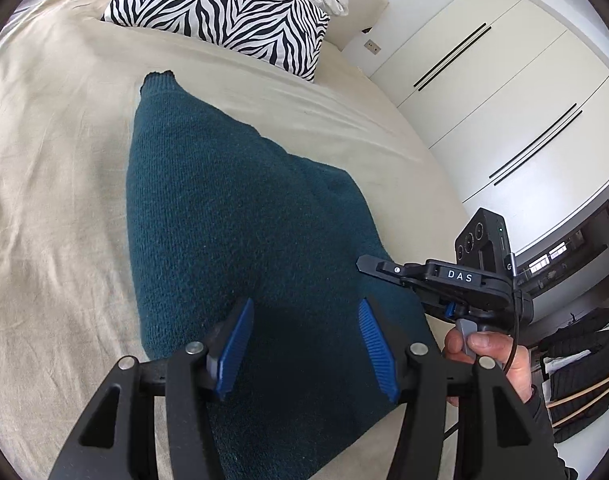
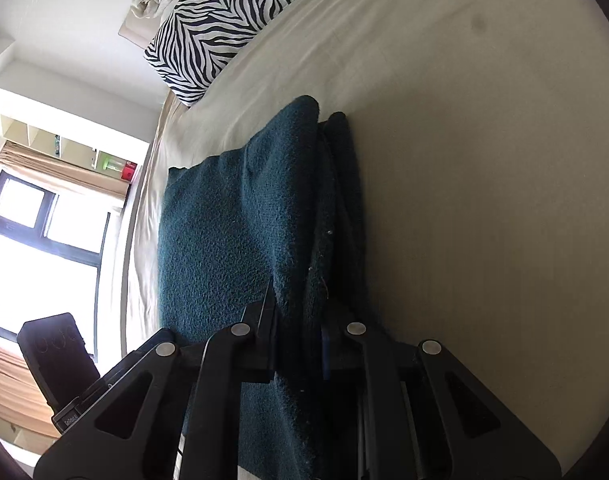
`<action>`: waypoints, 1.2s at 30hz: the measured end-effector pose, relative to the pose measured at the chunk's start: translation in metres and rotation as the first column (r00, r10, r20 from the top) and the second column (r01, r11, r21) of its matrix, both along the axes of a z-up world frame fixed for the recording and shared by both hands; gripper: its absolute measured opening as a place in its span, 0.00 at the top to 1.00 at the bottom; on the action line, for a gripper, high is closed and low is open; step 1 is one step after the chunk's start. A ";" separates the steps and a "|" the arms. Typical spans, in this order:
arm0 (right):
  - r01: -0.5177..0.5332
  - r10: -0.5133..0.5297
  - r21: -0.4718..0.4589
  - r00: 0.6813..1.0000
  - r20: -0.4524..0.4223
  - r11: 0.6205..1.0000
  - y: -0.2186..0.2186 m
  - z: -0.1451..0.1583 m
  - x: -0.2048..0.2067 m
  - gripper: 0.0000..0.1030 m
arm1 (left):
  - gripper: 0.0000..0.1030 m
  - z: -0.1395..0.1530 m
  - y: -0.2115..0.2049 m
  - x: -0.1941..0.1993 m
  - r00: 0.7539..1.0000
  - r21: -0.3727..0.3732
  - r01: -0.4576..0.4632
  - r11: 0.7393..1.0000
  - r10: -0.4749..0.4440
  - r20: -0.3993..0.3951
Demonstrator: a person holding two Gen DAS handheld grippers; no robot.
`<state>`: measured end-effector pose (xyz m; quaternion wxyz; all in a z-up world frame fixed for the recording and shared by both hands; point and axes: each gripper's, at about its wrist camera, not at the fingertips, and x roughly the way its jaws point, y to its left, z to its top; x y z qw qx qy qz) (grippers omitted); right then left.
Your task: Fold small clothes
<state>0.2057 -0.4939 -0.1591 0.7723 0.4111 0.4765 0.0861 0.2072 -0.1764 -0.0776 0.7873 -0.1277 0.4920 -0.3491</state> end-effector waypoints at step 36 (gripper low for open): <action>0.006 0.004 -0.144 0.997 0.071 0.989 0.003 0.031 0.041 0.82 | 0.45 0.005 -0.040 0.040 0.976 0.274 -0.030 0.961 -0.031 0.213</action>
